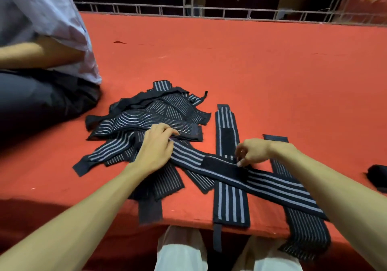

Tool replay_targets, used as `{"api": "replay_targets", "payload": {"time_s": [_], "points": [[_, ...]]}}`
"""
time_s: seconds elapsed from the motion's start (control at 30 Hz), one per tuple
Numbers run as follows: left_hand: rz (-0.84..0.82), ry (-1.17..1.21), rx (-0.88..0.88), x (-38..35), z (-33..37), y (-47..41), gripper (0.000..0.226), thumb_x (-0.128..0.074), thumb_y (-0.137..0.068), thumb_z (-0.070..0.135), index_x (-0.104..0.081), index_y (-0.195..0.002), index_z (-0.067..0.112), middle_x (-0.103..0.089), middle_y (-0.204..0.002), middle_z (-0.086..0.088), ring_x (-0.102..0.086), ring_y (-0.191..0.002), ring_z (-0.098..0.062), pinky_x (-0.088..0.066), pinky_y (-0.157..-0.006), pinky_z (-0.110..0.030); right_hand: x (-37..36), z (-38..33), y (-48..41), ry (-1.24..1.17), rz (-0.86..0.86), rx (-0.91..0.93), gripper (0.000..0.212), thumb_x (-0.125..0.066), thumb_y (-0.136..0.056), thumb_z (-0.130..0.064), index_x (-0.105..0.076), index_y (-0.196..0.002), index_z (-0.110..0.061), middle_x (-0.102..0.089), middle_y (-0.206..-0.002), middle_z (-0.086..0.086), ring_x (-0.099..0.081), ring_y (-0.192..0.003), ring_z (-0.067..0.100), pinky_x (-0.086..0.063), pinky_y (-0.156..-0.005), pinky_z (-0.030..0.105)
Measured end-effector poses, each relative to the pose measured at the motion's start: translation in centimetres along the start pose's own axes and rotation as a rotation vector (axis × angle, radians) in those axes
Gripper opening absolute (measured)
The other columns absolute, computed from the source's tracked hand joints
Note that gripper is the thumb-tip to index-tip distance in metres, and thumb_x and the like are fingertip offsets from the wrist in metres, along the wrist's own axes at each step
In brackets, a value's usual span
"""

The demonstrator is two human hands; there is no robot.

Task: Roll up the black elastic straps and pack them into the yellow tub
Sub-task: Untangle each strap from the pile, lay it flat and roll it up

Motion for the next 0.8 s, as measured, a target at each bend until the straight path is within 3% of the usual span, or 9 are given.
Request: {"api": "replay_targets", "payload": {"time_s": [0.1, 0.2, 0.27, 0.37, 0.5, 0.67, 0.8], "points": [[-0.066, 0.021, 0.234, -1.2, -3.7, 1.4, 0.034, -0.062, -0.089, 0.015, -0.058, -0.122, 0.013, -0.047, -0.120, -0.008, -0.039, -0.117, -0.027, -0.030, -0.100, -0.036, 1.4, -4.3, -1.4, -0.045, 0.159, 0.106, 0.032, -0.061, -0.093, -0.039, -0.066, -0.114, -0.015, -0.068, -0.112, 0.003, -0.061, -0.099, 0.019, -0.048, -0.090, 0.030], [-0.034, 0.208, 0.371, -2.3, -5.7, 2.8, 0.040, -0.068, -0.088, 0.016, -0.055, -0.125, 0.008, -0.041, -0.115, -0.004, -0.036, -0.117, -0.023, -0.026, -0.101, -0.023, 1.1, -8.5, -3.8, -0.121, 0.212, 0.205, 0.037, -0.059, -0.094, -0.039, -0.063, -0.120, -0.011, -0.066, -0.119, 0.007, -0.060, -0.107, 0.020, -0.045, -0.094, 0.029], [0.053, 0.283, 0.380, -2.4, -6.0, 3.5, 0.038, -0.071, -0.086, 0.015, -0.058, -0.121, 0.009, -0.040, -0.112, 0.002, -0.037, -0.113, -0.016, -0.028, -0.100, -0.021, 0.3, -10.6, -5.5, -0.174, 0.231, 0.235, 0.044, -0.061, -0.093, -0.040, -0.059, -0.124, -0.009, -0.063, -0.123, 0.009, -0.058, -0.113, 0.024, -0.044, -0.096, 0.031], [0.114, 0.289, 0.348, -2.2, -6.2, 3.8, 0.037, -0.073, -0.084, 0.017, -0.060, -0.118, 0.013, -0.044, -0.112, 0.004, -0.035, -0.108, -0.006, -0.025, -0.097, -0.014, -0.3, -12.0, -7.7, -0.215, 0.306, 0.233, 0.053, -0.067, -0.087, -0.045, -0.055, -0.124, -0.009, -0.057, -0.117, 0.011, -0.056, -0.109, 0.027, -0.040, -0.086, 0.029], [0.146, 0.312, 0.335, -2.2, -6.4, 3.7, 0.051, -0.077, -0.080, 0.018, -0.057, -0.126, 0.009, -0.048, -0.122, -0.004, -0.033, -0.113, -0.006, -0.020, -0.099, -0.007, -0.6, -12.1, -8.6, -0.309, 0.307, 0.236, 0.054, -0.074, -0.081, -0.043, -0.051, -0.119, -0.013, -0.056, -0.115, 0.005, -0.053, -0.104, 0.022, -0.039, -0.083, 0.029], [0.083, 0.310, 0.347, -2.7, -6.1, 3.4, 0.077, -0.072, -0.084, 0.038, -0.035, -0.147, 0.015, -0.042, -0.140, 0.000, -0.033, -0.129, -0.015, -0.024, -0.107, -0.021, 1.8, -12.0, -6.3, -0.455, 0.267, 0.310, 0.023, -0.075, -0.084, -0.031, -0.064, -0.097, -0.016, -0.067, -0.093, -0.006, -0.061, -0.087, 0.009, -0.046, -0.083, 0.027], [-0.024, 0.197, 0.312, -3.0, -5.0, 3.4, 0.071, -0.054, -0.093, 0.047, -0.025, -0.151, 0.019, -0.036, -0.150, 0.001, -0.029, -0.137, -0.017, -0.023, -0.113, -0.034, 3.2, -11.5, -4.2, -0.595, 0.175, 0.308, 0.007, -0.068, -0.090, -0.019, -0.064, -0.085, -0.016, -0.066, -0.079, -0.011, -0.061, -0.069, -0.001, -0.046, -0.068, 0.015]]}}
Point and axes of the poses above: each hand's wrist, its own y-axis away from the middle knuckle, its own x-axis out of the back of the hand, z = x × y, the point moved 7 cm from there along -y, towards the middle knuckle
